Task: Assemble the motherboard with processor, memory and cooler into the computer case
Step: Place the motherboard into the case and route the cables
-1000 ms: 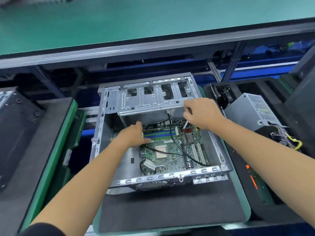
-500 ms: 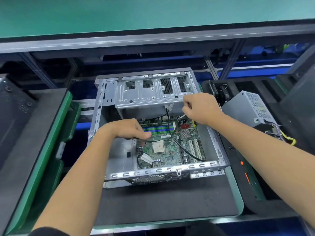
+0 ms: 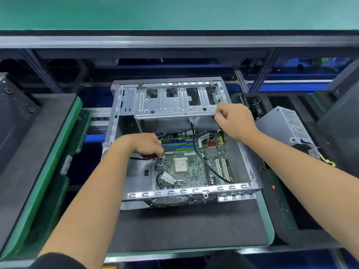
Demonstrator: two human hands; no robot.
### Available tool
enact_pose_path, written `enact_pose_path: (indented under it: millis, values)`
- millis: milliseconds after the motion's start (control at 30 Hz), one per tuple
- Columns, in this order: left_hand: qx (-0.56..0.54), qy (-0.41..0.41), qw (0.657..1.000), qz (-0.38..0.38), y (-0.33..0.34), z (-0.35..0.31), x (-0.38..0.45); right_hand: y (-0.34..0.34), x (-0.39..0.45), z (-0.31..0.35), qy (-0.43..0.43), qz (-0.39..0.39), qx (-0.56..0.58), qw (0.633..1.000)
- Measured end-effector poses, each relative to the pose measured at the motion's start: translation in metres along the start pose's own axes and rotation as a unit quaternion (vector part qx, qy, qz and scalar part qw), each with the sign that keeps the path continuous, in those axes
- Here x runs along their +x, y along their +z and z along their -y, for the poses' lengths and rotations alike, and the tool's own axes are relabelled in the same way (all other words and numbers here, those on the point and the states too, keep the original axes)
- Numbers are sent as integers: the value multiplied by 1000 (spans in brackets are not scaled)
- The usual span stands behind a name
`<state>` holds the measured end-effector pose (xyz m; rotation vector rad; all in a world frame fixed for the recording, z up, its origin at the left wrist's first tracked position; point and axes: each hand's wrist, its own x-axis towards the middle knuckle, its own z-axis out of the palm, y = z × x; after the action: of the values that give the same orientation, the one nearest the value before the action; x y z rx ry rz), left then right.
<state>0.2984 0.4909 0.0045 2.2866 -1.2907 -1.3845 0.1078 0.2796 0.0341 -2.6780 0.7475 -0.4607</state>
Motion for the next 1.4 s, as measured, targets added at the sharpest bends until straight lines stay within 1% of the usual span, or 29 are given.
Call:
enact_pose_path:
  millis: [67, 133, 233, 300, 333, 400, 467, 600, 667, 767, 1000, 1100, 1167, 1233, 1300, 1400]
  values:
    - [54, -30, 998, -31, -1, 7, 3, 0, 0, 1, 1, 3, -4, 1000]
    - [78, -36, 991, -105, -3, 11, 5, 0, -1, 1, 0, 6, -7, 1000]
    - [50, -15, 968, -244, -7, 11, 9, 1, -1, 1, -5, 7, -20, 1000]
    - [54, -12, 957, -284, -4, 8, 15, 1, 0, 0, -6, 5, -25, 1000]
    - [69, -20, 956, -284, -2, 6, 19, 1, 0, 0, -6, 5, -27, 1000]
    - [97, -49, 960, -258, 2, 0, 29, 1, 0, -1, -6, 6, -29, 1000]
    - [94, -83, 966, -228, 4, -5, 40, 1, 0, -1, -9, 8, -32, 999]
    - [86, -126, 967, -203, 5, -6, 55, 1, 0, -1, -14, 9, -42, 999]
    - [110, -131, 970, -175, 9, -7, 58, 1, 0, -2, -16, 10, -39, 999]
    - [156, -128, 966, -160, 7, -8, 60, 1, 1, -3, -16, 10, -33, 999]
    - [115, -149, 968, -164, 1, -7, 56, 1, 2, -3, -12, 13, -32, 999]
    - [118, -130, 967, -183, -6, -1, 51, 1, 1, -2, -9, 15, -31, 999]
    - [90, -124, 973, -171, -5, 0, 50, 1, 1, -2, -9, 16, -32, 999]
    - [113, -129, 974, -150, -4, -2, 50, 1, 1, -2, -8, 16, -33, 999]
    - [149, -131, 967, -161, -3, -1, 51, 1, 1, -2, -9, 15, -35, 999]
    - [154, -116, 965, -176, -3, 0, 55, 1, 1, -2, -10, 12, -33, 999]
